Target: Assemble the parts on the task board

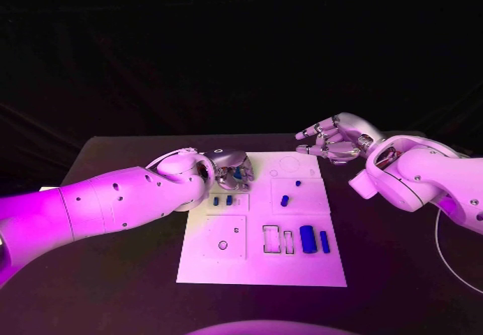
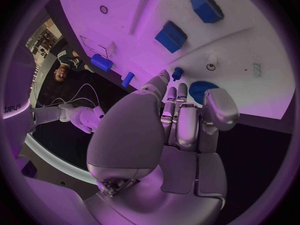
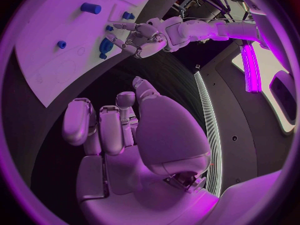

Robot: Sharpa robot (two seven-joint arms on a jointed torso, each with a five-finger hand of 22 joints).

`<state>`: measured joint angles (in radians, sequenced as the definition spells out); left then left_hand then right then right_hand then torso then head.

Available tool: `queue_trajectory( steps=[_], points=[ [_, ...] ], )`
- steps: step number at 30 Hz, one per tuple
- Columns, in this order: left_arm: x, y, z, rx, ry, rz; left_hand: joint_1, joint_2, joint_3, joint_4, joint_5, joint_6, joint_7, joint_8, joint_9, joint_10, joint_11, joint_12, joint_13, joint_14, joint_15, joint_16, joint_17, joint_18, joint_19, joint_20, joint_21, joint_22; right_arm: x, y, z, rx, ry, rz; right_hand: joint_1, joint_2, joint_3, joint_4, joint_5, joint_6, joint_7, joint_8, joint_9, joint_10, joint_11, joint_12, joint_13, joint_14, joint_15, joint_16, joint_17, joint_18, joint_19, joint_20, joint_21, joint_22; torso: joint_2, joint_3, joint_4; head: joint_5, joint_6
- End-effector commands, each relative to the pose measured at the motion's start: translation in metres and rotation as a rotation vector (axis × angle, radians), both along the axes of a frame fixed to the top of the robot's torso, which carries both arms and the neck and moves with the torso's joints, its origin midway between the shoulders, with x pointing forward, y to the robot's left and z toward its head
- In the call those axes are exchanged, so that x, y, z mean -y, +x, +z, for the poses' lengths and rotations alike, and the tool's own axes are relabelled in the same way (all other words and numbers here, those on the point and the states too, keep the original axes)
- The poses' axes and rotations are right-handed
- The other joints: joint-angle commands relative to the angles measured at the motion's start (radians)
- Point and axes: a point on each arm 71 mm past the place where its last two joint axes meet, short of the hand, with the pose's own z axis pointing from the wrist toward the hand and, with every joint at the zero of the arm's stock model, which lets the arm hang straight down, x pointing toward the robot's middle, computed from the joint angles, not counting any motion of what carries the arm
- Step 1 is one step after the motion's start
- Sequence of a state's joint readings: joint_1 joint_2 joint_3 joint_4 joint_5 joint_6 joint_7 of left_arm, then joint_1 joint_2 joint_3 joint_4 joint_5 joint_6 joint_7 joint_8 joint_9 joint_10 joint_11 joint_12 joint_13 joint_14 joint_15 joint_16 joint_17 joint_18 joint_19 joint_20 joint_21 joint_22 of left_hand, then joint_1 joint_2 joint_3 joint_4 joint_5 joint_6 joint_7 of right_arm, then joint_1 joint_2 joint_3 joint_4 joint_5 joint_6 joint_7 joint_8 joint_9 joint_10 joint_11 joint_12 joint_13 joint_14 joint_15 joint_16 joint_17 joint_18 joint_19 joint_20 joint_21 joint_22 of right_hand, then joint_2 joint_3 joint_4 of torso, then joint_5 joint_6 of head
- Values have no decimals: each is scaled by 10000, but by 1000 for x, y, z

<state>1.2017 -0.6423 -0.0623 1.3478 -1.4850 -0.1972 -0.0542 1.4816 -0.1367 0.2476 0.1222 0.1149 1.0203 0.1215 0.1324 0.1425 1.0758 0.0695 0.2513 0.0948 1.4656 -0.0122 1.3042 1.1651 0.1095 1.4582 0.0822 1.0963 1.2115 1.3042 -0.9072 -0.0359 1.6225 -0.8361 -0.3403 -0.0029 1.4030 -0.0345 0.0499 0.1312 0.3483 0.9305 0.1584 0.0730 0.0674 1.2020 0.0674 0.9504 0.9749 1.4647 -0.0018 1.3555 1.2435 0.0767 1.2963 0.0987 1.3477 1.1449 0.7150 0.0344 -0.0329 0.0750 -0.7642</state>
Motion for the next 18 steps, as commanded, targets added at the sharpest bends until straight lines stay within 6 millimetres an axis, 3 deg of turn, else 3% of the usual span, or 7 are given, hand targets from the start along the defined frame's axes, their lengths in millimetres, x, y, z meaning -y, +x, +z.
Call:
queue_trajectory(
  steps=[1,18],
  points=[
    [2,0,-1,2,360,11,64,32,140,-15,50,125,-5,-50,-26,85,-3,-99,-46,319,-60,-67,-104,-199,309,-31,186,148,-2,-1,-1,-29,-34,158,11,51,45,1,33,53,-1,46,13,-18,-12,13,13,380,-76,-31,7,180,-79,16,-53,-10,0,-1,-8,4,2],
    [4,0,-8,-755,977,100,24,-92,719,-34,99,449,4,-115,-143,459,-52,-278,-182,320,-99,-72,-338,-296,378,-71,769,642,-2,-1,-1,-40,-36,181,26,66,64,-4,47,55,1,46,13,-3,-11,47,37,383,-77,-25,21,179,-74,15,-53,-3,-2,1,-2,-6,-52]
  ],
)
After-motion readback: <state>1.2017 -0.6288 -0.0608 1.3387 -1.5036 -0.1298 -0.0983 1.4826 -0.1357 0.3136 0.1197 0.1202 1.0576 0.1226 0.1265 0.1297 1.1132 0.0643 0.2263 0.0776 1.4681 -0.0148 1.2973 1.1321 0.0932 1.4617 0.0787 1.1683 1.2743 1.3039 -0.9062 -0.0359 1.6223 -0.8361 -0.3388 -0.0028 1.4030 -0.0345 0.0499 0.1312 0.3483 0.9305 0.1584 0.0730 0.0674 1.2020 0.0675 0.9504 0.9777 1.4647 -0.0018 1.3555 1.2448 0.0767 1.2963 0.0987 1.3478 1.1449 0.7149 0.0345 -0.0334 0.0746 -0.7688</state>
